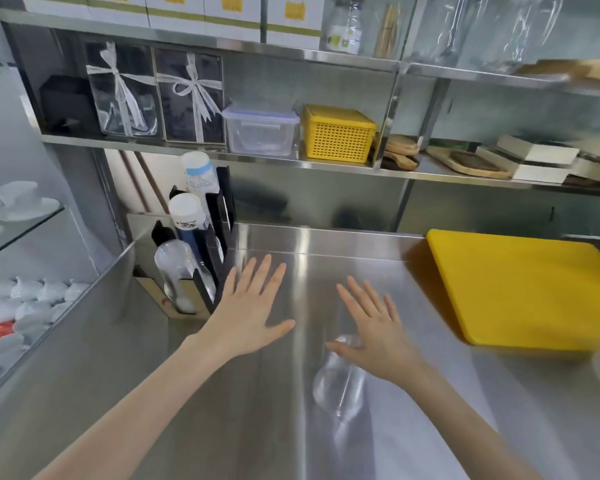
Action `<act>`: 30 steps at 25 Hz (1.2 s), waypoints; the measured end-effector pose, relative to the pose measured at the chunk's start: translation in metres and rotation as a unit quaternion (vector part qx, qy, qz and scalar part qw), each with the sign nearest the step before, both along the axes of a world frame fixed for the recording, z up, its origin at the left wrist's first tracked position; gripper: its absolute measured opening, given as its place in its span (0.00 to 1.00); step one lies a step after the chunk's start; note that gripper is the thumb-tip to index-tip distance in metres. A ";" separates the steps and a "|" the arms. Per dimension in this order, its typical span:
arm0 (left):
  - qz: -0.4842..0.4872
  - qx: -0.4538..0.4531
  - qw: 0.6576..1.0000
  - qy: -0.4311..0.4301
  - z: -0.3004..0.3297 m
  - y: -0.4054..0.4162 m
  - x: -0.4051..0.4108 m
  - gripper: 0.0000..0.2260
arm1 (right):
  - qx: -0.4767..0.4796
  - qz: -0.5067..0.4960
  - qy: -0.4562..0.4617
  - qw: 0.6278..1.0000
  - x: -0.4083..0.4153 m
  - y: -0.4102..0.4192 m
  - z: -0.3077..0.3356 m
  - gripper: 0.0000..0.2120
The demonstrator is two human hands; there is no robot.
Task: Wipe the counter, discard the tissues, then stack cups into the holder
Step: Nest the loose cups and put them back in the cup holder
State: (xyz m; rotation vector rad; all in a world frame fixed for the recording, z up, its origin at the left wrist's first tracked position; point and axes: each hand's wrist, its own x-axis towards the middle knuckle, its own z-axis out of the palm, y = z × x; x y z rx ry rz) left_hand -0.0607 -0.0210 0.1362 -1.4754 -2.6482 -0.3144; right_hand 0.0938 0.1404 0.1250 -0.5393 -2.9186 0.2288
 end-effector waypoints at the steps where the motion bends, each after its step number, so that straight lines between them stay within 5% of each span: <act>1: -0.003 -0.006 1.000 -0.007 -0.006 0.004 0.006 0.39 | -0.004 -0.002 -0.009 1.000 0.008 0.002 -0.006 0.39; 15: -0.006 -0.062 0.989 -0.136 -0.097 0.044 0.066 0.43 | -0.148 0.001 -0.022 0.989 0.049 0.030 -0.072 0.44; 19: 0.011 -0.067 0.977 -0.203 -0.120 0.050 0.072 0.44 | -0.317 -0.022 0.011 0.948 0.049 0.031 -0.091 0.46; 30: 0.070 -0.062 0.945 -0.313 -0.161 0.068 0.075 0.40 | -0.482 -0.064 0.067 0.871 0.029 0.034 -0.131 0.45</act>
